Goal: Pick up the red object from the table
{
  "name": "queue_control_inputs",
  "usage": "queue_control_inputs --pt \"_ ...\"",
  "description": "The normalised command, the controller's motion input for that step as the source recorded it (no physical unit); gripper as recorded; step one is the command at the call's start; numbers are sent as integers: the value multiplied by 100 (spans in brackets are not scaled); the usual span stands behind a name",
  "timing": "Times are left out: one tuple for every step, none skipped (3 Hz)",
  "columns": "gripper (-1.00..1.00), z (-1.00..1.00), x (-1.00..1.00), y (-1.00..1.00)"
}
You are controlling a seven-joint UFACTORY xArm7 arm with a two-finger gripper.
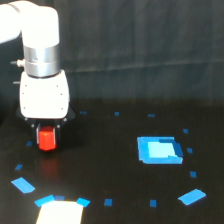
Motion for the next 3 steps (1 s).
queue_control_inputs --pt "-100 100 29 38" --pt "-75 79 64 -17" --pt "-84 100 63 21"
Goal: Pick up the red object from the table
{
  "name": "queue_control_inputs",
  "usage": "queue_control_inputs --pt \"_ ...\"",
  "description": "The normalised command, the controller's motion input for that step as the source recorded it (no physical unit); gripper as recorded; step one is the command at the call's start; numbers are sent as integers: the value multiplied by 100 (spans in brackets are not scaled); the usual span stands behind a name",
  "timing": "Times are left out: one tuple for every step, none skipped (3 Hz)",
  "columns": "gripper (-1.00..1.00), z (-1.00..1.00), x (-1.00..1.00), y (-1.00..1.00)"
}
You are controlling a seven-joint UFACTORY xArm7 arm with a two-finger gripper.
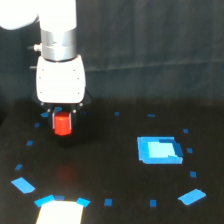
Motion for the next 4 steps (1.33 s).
queue_control_inputs --pt "-100 100 41 38" --pt "-98 96 30 5" --pt "-88 100 14 3" --pt "-100 100 -43 -72"
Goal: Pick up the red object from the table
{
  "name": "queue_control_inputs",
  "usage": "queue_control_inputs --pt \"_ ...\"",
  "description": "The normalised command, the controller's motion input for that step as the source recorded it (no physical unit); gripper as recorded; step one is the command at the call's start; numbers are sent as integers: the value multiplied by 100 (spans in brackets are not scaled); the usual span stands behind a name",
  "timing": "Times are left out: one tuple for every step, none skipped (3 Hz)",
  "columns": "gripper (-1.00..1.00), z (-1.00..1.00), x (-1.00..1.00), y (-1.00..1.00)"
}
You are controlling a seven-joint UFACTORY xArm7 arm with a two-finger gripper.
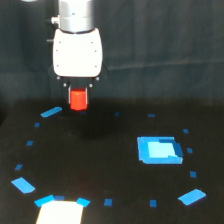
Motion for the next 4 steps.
queue_control_inputs --pt "-100 78 0 -18" --pt "-100 79 13 16" --pt "-100 32 42 -12" --pt "-100 100 -33 -34"
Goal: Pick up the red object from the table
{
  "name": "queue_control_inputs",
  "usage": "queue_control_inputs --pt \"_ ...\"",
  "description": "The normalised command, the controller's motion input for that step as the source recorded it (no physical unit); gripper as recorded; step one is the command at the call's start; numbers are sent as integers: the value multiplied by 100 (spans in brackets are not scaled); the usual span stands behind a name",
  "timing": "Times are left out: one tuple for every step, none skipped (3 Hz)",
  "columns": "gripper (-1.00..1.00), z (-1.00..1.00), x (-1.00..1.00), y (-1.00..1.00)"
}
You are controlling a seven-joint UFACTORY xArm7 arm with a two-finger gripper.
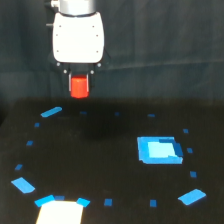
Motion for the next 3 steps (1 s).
queue_control_inputs --pt "-84 -25 25 19" --pt "-100 -15 48 11" --pt "-100 66 30 22"
